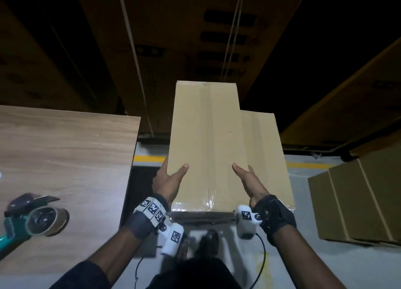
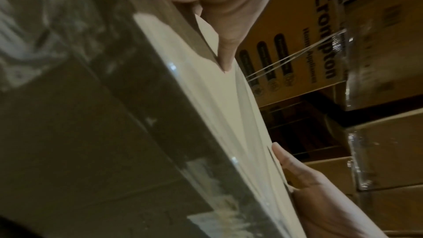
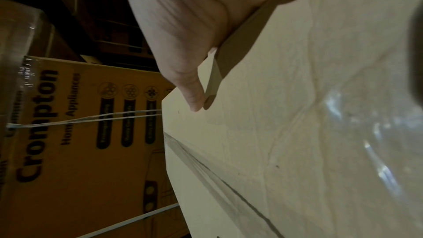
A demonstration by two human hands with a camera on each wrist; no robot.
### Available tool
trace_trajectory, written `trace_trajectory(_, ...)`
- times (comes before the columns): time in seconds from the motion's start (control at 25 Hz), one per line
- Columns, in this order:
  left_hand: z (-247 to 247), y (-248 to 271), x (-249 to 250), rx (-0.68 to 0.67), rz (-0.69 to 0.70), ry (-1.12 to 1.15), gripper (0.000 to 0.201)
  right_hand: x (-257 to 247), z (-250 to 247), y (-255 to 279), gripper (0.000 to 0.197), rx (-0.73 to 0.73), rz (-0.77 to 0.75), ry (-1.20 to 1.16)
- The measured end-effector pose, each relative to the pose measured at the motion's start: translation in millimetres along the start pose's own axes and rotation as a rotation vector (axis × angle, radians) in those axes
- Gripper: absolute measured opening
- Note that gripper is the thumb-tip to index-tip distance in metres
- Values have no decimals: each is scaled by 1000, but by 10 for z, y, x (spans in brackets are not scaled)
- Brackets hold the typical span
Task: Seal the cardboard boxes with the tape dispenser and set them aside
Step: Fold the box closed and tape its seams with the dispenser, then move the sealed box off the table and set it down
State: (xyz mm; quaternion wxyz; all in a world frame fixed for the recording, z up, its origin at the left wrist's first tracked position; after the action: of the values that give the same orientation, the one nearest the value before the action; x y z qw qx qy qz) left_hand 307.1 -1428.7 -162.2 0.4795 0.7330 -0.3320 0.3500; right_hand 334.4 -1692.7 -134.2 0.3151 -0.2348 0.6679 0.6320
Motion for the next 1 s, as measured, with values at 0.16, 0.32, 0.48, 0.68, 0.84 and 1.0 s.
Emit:
trace_trajectory(0.16,277,-135,77,47,-12,-59,56,-9,-125,-338,94,61,-14,17)
trace_trajectory(0.32,424,-154,262,127,-14,-147,52,-39,-252,-539,84,84,-46,31)
trace_trajectory(0.48,427,-123,271,151,-26,-224,54,27,-346,-597,81,31,-43,22)
trace_trajectory(0.68,524,54,147,184,-39,-216,55,109,-464,-553,53,4,-36,4)
trace_trajectory(0.84,576,89,149,208,-23,-224,57,168,-485,-644,57,-18,-13,-30)
trace_trajectory(1.0,556,86,134,161,-31,-159,56,170,-530,-714,79,-17,10,-19)
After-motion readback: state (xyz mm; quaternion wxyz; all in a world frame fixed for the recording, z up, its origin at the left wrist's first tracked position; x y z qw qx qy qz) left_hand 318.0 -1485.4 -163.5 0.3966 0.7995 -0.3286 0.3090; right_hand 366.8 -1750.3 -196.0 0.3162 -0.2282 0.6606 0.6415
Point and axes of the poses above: each hand's wrist, its own y-axis away from the middle knuckle, its own z-axis out of the palm, x = y × z, the point moved 3 cm from there along -y, towards the middle knuckle, and after that the axes turned 8 degrees about -y, right-handed, at the moved point
